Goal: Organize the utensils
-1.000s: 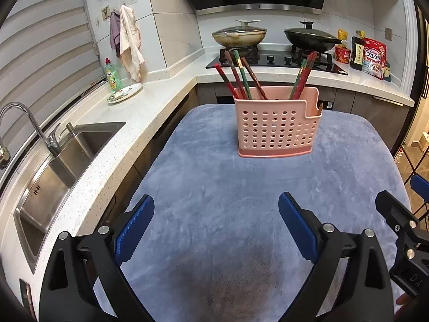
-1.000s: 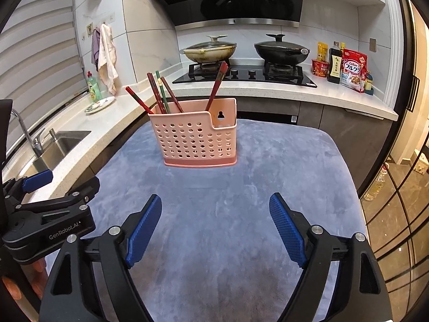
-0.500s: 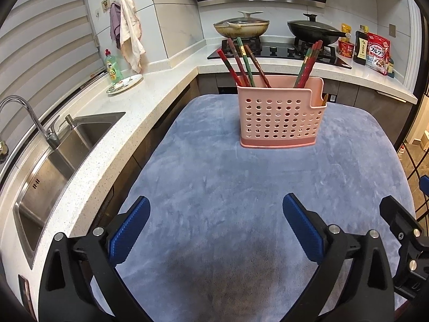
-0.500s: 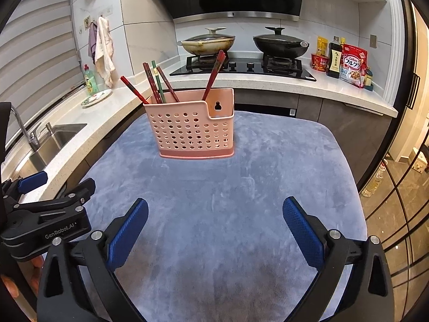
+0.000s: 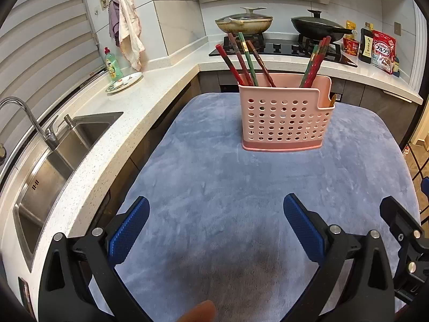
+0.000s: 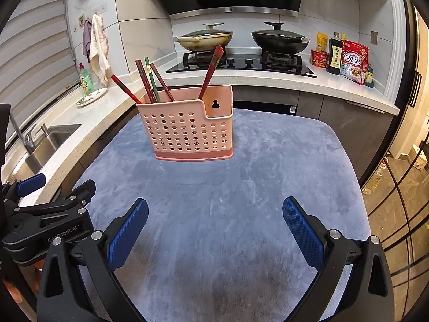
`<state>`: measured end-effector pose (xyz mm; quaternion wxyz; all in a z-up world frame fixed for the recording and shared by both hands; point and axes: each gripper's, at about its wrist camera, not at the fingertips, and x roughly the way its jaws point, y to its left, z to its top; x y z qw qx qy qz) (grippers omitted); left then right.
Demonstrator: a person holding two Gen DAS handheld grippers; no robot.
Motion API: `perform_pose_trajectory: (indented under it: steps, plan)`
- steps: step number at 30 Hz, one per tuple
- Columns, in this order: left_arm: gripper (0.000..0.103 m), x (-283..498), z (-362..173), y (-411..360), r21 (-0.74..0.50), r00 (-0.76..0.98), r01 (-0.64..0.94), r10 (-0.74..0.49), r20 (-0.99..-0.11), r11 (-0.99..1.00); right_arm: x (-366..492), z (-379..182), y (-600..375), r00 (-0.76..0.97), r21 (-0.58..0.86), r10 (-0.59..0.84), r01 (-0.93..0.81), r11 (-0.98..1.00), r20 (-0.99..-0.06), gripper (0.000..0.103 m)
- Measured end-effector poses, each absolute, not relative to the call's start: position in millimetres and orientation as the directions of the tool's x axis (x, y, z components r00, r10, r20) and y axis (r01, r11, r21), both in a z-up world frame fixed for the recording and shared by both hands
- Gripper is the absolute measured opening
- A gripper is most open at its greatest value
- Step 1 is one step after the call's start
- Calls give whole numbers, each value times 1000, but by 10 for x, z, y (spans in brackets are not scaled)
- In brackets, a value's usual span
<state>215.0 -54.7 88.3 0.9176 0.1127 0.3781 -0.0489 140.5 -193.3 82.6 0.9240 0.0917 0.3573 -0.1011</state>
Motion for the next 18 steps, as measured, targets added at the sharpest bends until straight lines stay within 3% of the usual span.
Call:
perform_pose_trajectory:
  steps: [18]
  plan:
    - [96, 2392, 799, -673, 186, 707, 164, 16, -707, 969, 1697, 745, -2038, 714, 83, -131, 256, 963, -688, 97]
